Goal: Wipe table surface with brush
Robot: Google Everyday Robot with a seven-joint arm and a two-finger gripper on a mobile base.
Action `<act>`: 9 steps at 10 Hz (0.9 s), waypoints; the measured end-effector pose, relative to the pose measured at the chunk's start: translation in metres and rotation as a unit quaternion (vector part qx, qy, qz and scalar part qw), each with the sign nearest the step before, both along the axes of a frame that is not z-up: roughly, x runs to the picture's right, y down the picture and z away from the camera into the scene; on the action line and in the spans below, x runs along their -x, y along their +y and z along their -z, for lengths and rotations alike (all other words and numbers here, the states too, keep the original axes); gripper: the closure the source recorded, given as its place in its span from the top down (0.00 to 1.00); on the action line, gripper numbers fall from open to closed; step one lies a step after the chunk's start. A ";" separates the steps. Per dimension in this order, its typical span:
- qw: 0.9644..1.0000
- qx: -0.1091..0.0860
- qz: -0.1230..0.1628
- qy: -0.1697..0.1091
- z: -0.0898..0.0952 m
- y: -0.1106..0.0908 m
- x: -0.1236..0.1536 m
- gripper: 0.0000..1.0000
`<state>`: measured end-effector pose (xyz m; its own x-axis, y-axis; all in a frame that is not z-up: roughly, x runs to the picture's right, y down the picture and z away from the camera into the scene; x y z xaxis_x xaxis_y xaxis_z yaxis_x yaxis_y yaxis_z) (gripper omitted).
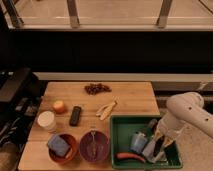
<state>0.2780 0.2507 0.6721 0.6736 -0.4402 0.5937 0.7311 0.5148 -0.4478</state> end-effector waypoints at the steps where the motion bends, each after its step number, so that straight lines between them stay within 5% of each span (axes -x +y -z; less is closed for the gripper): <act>1: 1.000 -0.005 0.001 0.003 0.014 -0.006 -0.002 0.00; 5: 0.998 -0.057 0.013 0.006 0.057 -0.044 -0.010 0.00; 9: 0.992 -0.109 0.056 -0.024 0.029 -0.094 0.007 0.00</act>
<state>0.2709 0.1564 0.6428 0.5863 -0.6314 0.5074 0.8069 0.5102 -0.2975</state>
